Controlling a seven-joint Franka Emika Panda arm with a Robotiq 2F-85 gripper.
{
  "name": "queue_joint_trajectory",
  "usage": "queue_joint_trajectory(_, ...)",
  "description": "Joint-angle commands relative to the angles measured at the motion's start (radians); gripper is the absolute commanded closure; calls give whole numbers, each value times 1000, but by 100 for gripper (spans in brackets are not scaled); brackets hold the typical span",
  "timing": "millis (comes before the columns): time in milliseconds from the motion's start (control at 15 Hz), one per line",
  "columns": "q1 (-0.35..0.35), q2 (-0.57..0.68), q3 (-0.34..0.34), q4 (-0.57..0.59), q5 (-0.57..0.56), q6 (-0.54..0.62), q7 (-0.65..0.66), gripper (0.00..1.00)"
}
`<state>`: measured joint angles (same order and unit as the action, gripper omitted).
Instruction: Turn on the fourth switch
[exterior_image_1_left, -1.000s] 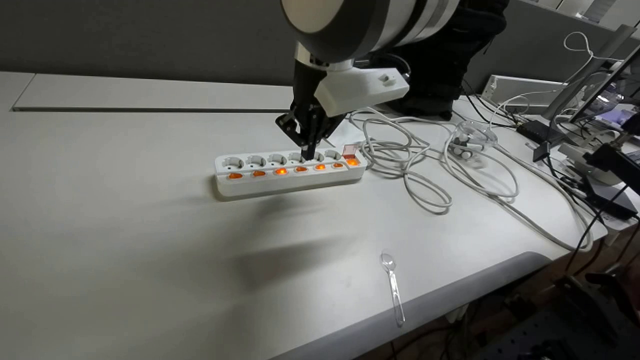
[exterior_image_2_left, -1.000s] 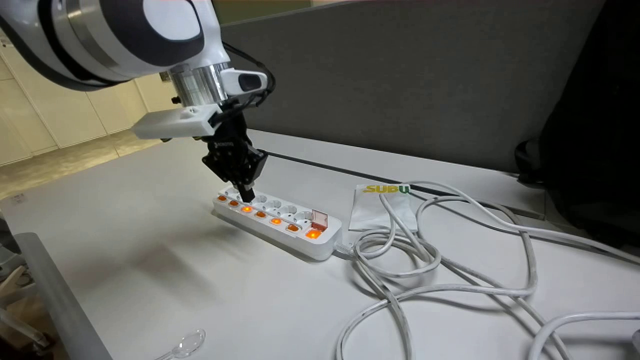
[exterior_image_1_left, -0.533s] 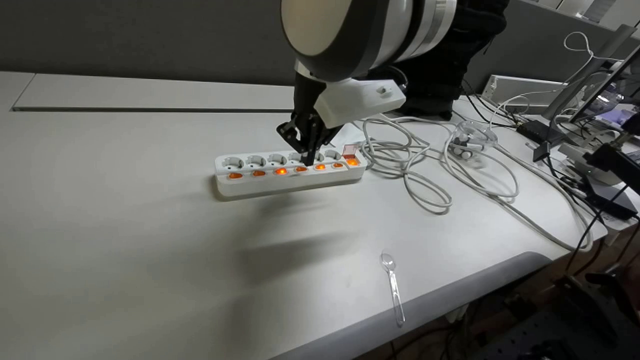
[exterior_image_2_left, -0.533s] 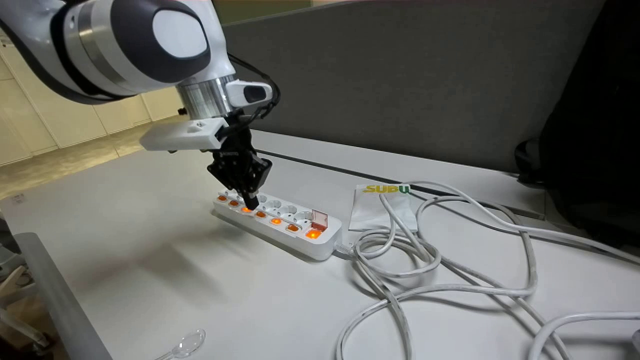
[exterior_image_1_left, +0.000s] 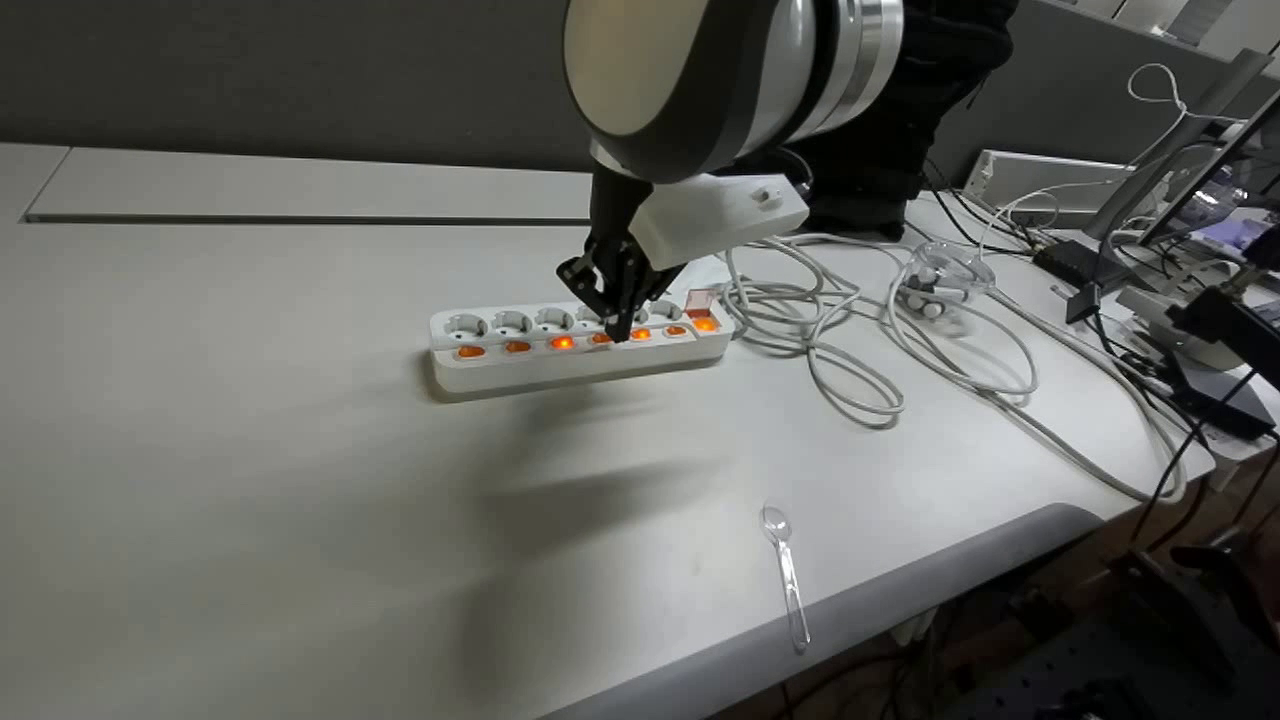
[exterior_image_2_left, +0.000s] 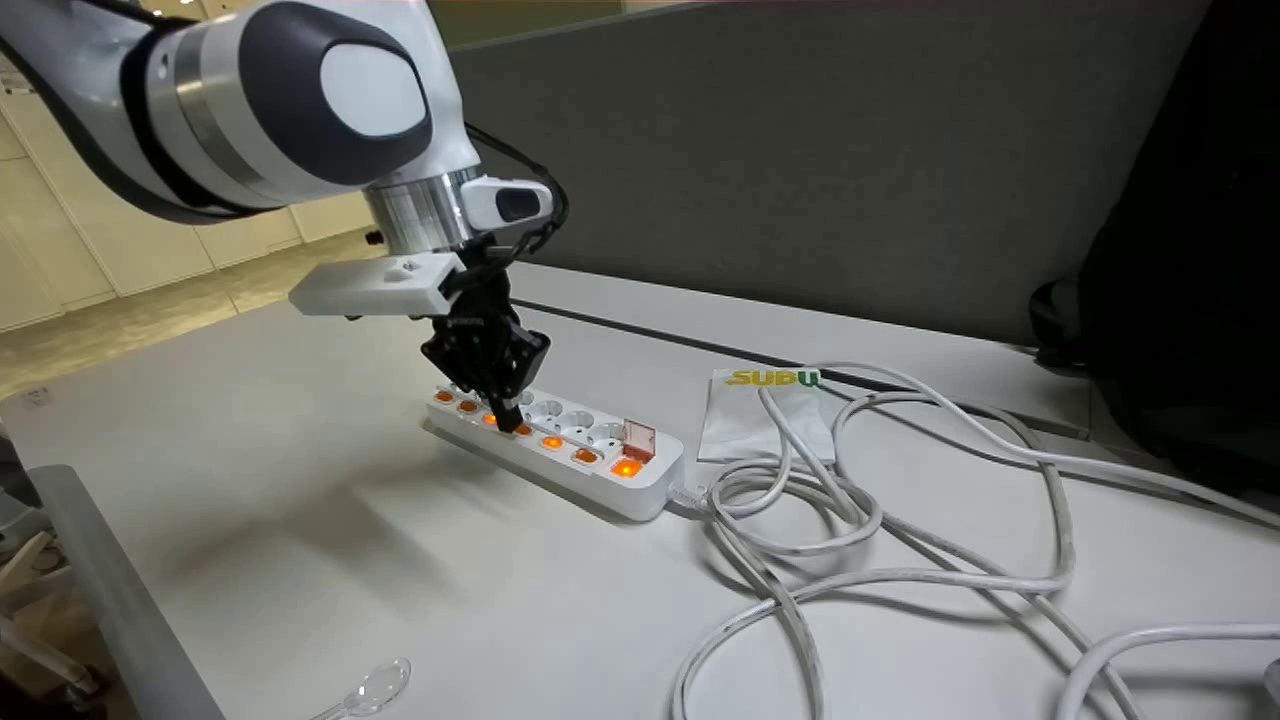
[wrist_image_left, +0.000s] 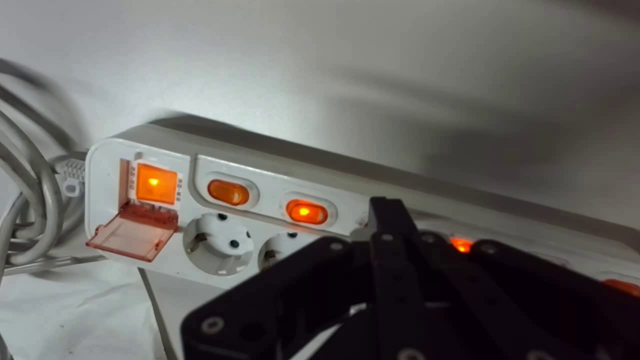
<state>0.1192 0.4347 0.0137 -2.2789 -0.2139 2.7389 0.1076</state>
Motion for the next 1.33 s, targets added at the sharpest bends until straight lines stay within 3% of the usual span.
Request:
queue_joint_trajectory(0,13,22,-8,32,18,-2,-6,100)
queue_joint_trajectory(1267,41,80,-18,88,21,-41,9,100)
